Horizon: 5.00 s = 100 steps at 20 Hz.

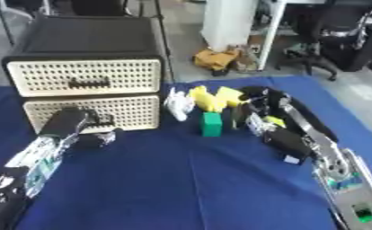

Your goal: Pick up objects from table and place into drawer.

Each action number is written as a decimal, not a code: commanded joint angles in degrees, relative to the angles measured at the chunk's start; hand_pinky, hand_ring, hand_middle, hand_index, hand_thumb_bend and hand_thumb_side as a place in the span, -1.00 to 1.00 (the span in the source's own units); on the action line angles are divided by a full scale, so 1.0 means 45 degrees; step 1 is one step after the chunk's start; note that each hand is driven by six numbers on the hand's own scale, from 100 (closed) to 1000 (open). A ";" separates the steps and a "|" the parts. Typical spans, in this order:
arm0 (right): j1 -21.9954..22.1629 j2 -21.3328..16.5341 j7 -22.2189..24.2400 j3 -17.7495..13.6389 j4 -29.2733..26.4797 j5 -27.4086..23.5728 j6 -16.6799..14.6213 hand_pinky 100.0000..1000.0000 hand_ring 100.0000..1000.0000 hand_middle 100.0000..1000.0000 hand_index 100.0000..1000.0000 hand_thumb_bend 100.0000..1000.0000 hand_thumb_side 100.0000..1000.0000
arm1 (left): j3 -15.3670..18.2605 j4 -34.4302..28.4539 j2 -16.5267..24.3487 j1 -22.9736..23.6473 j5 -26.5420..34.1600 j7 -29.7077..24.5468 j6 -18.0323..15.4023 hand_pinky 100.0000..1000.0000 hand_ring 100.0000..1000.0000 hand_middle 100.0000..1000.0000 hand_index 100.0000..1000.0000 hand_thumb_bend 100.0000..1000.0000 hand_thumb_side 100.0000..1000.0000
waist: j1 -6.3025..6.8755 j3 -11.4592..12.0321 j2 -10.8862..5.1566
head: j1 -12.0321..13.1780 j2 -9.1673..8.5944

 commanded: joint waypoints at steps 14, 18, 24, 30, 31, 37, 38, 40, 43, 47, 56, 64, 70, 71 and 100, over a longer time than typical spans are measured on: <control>-0.0088 -0.0224 -0.0067 -0.0170 -0.0100 -0.0033 -0.0006 0.13 0.38 0.45 0.74 -1.00 0.28 | -0.0213 -0.2361 0.0581 0.0852 0.0503 -0.2265 0.0178 -1.00 -1.00 -1.00 0.00 -0.03 0.96 | 0.0023 0.0192 -0.0160 | -0.0249 -0.0070; -0.0059 -0.0238 -0.0088 -0.0198 -0.0097 -0.0023 -0.0004 0.13 0.38 0.45 0.74 -1.00 0.28 | -0.0345 -0.3777 0.0650 0.1235 0.0763 -0.2913 0.0323 -1.00 -1.00 -1.00 0.04 -0.06 0.98 | 0.0022 0.0247 -0.0182 | -0.0293 -0.0074; -0.0008 -0.0272 -0.0118 -0.0238 -0.0093 -0.0008 -0.0001 0.13 0.38 0.45 0.74 -1.00 0.28 | -0.0499 -0.5660 0.0599 0.2003 0.1474 -0.3655 0.0427 -1.00 -1.00 -1.00 0.10 -0.12 1.00 | 0.0037 0.0335 -0.0217 | -0.0383 -0.0064; 0.0068 -0.0307 -0.0126 -0.0261 -0.0073 0.0010 -0.0009 0.13 0.38 0.45 0.74 -1.00 0.28 | -0.0567 -0.6898 0.0391 0.2969 0.1891 -0.3941 0.0600 -1.00 -1.00 -1.00 0.14 -0.15 1.00 | 0.0109 0.0430 -0.0300 | -0.0464 -0.0004; 0.0072 -0.0313 -0.0129 -0.0266 -0.0073 0.0014 -0.0012 0.13 0.38 0.45 0.74 -1.00 0.28 | -0.0625 -0.7091 0.0402 0.3127 0.1929 -0.3989 0.0580 -1.00 -1.00 -1.00 0.14 -0.15 1.00 | 0.0123 0.0437 -0.0310 | -0.0480 0.0003; 0.0120 -0.0351 -0.0147 -0.0294 -0.0064 0.0029 -0.0020 0.13 0.38 0.45 0.74 -1.00 0.28 | -0.0740 -0.8113 0.0407 0.4045 0.2213 -0.4282 0.0574 -1.00 -1.00 -1.00 0.17 -0.17 1.00 | 0.0176 0.0475 -0.0339 | -0.0545 0.0041; 0.0124 -0.0356 -0.0149 -0.0298 -0.0063 0.0031 -0.0022 0.13 0.38 0.45 0.74 -1.00 0.28 | -0.0743 -0.8285 0.0425 0.4184 0.2267 -0.4321 0.0566 -1.00 -1.00 -1.00 0.18 -0.18 1.00 | 0.0184 0.0481 -0.0345 | -0.0555 0.0045; 0.0132 -0.0361 -0.0155 -0.0308 -0.0057 0.0031 -0.0023 0.13 0.38 0.45 0.74 -1.00 0.28 | -0.0725 -0.8630 0.0448 0.4449 0.2373 -0.4384 0.0564 -1.00 -1.00 -1.00 0.18 -0.18 1.00 | 0.0197 0.0496 -0.0356 | -0.0579 0.0051; 0.0151 -0.0369 -0.0145 -0.0304 -0.0051 0.0020 -0.0032 0.13 0.38 0.45 0.73 -1.00 0.28 | -0.0716 -0.9221 0.0484 0.4812 0.2516 -0.4448 0.0553 -1.00 -1.00 -1.00 0.20 -0.20 1.00 | 0.0221 0.0530 -0.0383 | -0.0599 0.0065; 0.0152 -0.0382 -0.0151 -0.0314 -0.0050 0.0027 -0.0029 0.13 0.38 0.45 0.73 -1.00 0.28 | -0.0757 -0.9997 0.0587 0.5119 0.2633 -0.4623 0.0482 -1.00 -1.00 -1.00 0.23 -0.20 1.00 | 0.0228 0.0551 -0.0400 | -0.0635 0.0060; 0.0163 -0.0383 -0.0174 -0.0339 -0.0055 0.0036 -0.0024 0.13 0.38 0.45 0.73 -1.00 0.29 | -0.0703 -1.1263 0.0734 0.5337 0.1867 -0.4239 0.0283 -1.00 -1.00 -1.00 0.32 -0.17 0.97 | 0.0206 0.0577 -0.0384 | -0.0680 0.0052; 0.0118 -0.0489 -0.0309 -0.0449 0.0140 0.0180 0.0081 0.13 0.38 0.45 0.74 -1.00 0.29 | -0.0188 -1.2681 0.1082 0.5383 0.5936 -0.2790 0.0535 -1.00 -1.00 -1.00 0.24 -0.30 0.94 | 0.0182 0.0628 -0.0394 | -0.0774 0.0043; -0.0224 -0.0884 -0.0556 -0.0475 0.1090 0.0675 0.0347 0.12 0.37 0.46 0.74 -1.00 0.27 | 0.1027 -1.3256 0.1431 0.5649 1.0486 -0.1124 0.0626 -1.00 -1.00 -1.00 0.22 -0.35 0.92 | 0.0166 0.0801 -0.0433 | -0.0874 0.0105; -0.0326 -0.0964 -0.0569 -0.0465 0.1323 0.0774 0.0365 0.13 0.37 0.46 0.75 -1.00 0.26 | 0.1201 -1.3264 0.1484 0.5699 1.1112 -0.0852 0.0576 -1.00 -1.00 -1.00 0.22 -0.35 0.92 | 0.0160 0.0829 -0.0436 | -0.0892 0.0109; -0.1218 -0.2363 -0.0723 -0.1275 0.6120 0.6019 0.1150 0.60 0.83 0.76 0.89 -1.00 0.10 | 0.2216 -1.2572 0.1334 0.6796 1.2838 -0.0018 0.0363 -1.00 -1.00 -1.00 0.22 -0.41 1.00 | -0.0027 0.1123 -0.0413 | -0.0943 0.0132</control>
